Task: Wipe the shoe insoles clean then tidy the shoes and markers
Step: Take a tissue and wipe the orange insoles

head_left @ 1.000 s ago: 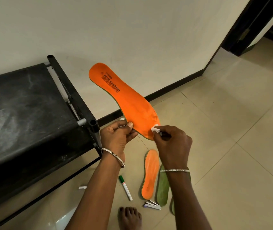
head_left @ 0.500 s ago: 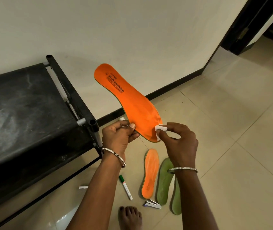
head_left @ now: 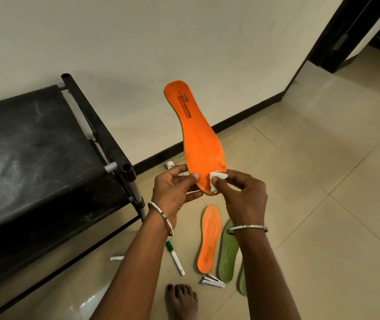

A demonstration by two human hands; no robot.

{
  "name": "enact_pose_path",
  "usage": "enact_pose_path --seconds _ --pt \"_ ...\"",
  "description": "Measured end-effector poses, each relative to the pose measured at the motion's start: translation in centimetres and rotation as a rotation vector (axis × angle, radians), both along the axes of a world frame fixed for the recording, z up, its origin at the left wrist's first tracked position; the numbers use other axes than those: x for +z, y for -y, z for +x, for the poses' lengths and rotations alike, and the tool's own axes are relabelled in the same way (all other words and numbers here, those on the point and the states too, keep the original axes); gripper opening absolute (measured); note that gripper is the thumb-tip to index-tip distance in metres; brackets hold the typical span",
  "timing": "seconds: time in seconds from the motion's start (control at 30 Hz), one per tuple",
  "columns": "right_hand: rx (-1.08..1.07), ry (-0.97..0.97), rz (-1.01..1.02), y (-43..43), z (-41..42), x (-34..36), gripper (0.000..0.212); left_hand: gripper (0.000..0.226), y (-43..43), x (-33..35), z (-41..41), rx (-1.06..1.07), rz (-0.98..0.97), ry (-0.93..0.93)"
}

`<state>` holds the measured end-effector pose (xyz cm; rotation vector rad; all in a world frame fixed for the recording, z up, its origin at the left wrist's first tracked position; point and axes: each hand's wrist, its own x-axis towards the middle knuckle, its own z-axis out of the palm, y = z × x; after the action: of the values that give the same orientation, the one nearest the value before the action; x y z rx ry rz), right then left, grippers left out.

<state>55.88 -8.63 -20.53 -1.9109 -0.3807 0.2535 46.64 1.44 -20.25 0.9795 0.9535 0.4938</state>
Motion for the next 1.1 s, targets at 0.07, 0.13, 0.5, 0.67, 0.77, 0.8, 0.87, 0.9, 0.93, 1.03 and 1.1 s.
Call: enact_pose_path --seconds 0.07,0.13,0.5,0.67,0.77,0.8,0.87,0.9,0.93,1.03,1.1 --pt "-0.001 0.209 -0.091 -0.7 -0.8 -0.1 0.016 0.017 0.0 -0.2 0.0 0.026 0.021 -0.001" --pt "0.042 0.325 -0.113 -1.4 -1.9 -0.1 0.014 0.021 0.0 -0.3 0.0 0.053 0.032 0.008" --pt "0.127 0.51 -0.166 -1.4 -2.7 -0.6 0.008 0.028 -0.8 -0.6 -0.3 0.183 0.014 0.034" --pt "0.218 0.532 -0.168 -2.0 -3.7 0.1 0.005 0.026 -0.6 -1.1 -0.1 0.154 0.082 0.002" --pt "0.194 0.516 -0.16 -1.0 -2.5 0.0 0.011 0.026 -0.6 -1.0 -0.1 0.177 0.037 0.031" --pt "0.158 0.506 -0.169 -0.6 -1.9 0.0 0.012 0.027 -0.7 -0.9 -0.1 0.191 0.021 0.034" --pt "0.103 0.489 -0.177 -0.2 -1.1 -0.2 0.011 0.028 -0.8 -0.8 -0.1 0.196 0.015 0.026" --pt "0.098 0.492 -0.172 -0.3 -1.2 -0.3 0.009 0.028 -0.8 -0.8 -0.1 0.189 0.018 0.021" --pt "0.108 0.499 -0.162 -0.5 -1.5 -0.2 0.008 0.028 -0.8 -0.9 0.0 0.18 0.023 0.016" --pt "0.182 0.494 -0.127 -1.4 -2.8 0.1 0.008 0.026 -0.5 -0.9 0.0 0.155 0.047 0.012" --pt "0.215 0.476 -0.129 -1.3 -2.8 0.2 0.011 0.025 -0.4 -0.8 -0.1 0.148 0.051 0.017"
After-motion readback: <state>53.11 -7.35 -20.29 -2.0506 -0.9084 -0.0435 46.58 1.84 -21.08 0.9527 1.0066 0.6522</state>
